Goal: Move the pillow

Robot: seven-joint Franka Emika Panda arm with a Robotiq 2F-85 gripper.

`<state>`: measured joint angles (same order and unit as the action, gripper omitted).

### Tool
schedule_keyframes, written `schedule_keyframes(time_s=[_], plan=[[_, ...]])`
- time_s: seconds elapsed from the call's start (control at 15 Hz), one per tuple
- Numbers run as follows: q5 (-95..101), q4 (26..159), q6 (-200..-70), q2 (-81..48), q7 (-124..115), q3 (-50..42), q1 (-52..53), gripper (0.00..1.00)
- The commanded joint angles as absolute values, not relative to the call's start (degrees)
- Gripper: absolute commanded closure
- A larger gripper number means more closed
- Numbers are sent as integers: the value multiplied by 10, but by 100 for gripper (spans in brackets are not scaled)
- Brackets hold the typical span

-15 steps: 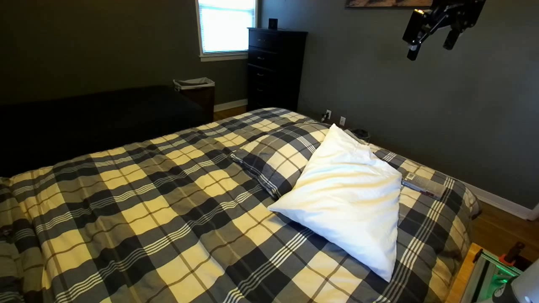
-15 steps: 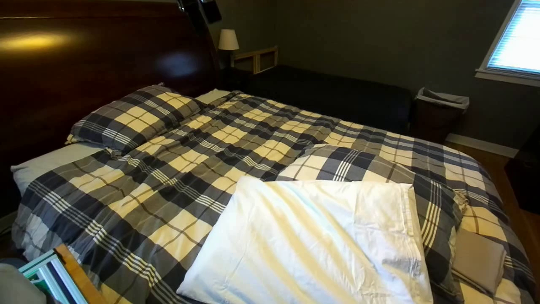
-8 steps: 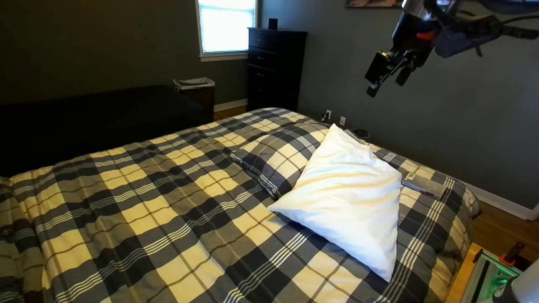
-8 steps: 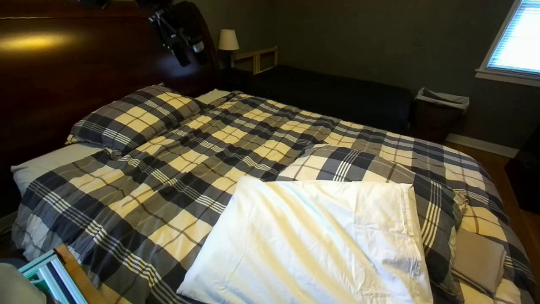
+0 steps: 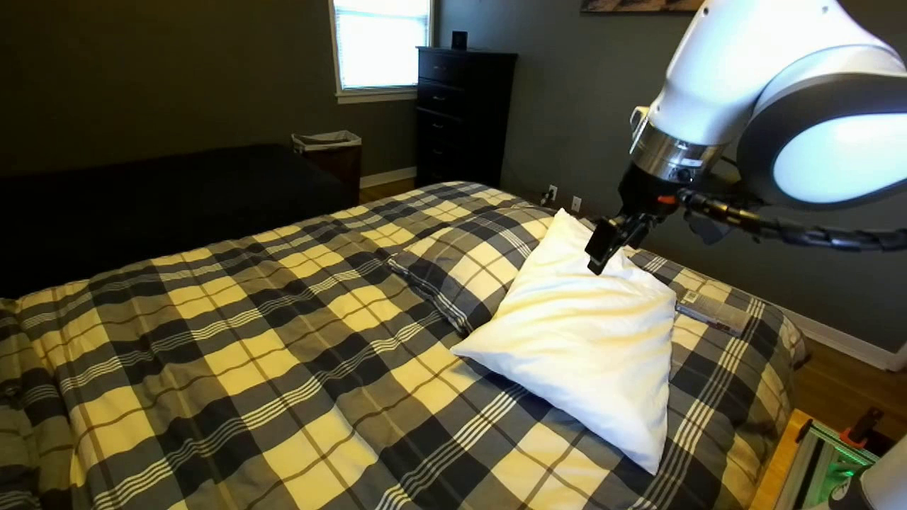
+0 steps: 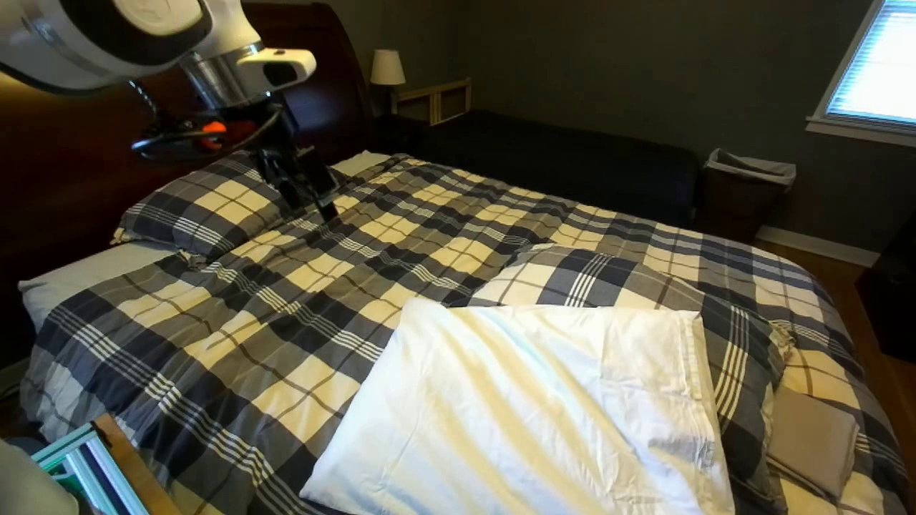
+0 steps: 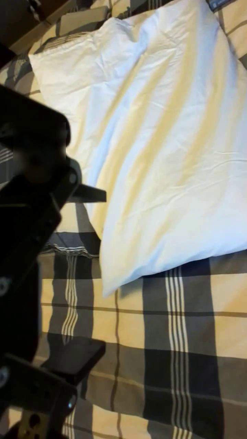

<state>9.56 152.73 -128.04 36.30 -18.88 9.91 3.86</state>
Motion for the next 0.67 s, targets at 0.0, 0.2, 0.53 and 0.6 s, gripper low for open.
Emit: schedule_keyframes(time_s=[0.0,0.2,0.53,0.6], plan=[[90,1537,-1284,354,-185,108,31,0],[91,1536,-1287,345,-185,110,30,0],[113,1540,-1306,310,-208,121,8,0],[117,1544,-1309,294,-209,122,4,0]])
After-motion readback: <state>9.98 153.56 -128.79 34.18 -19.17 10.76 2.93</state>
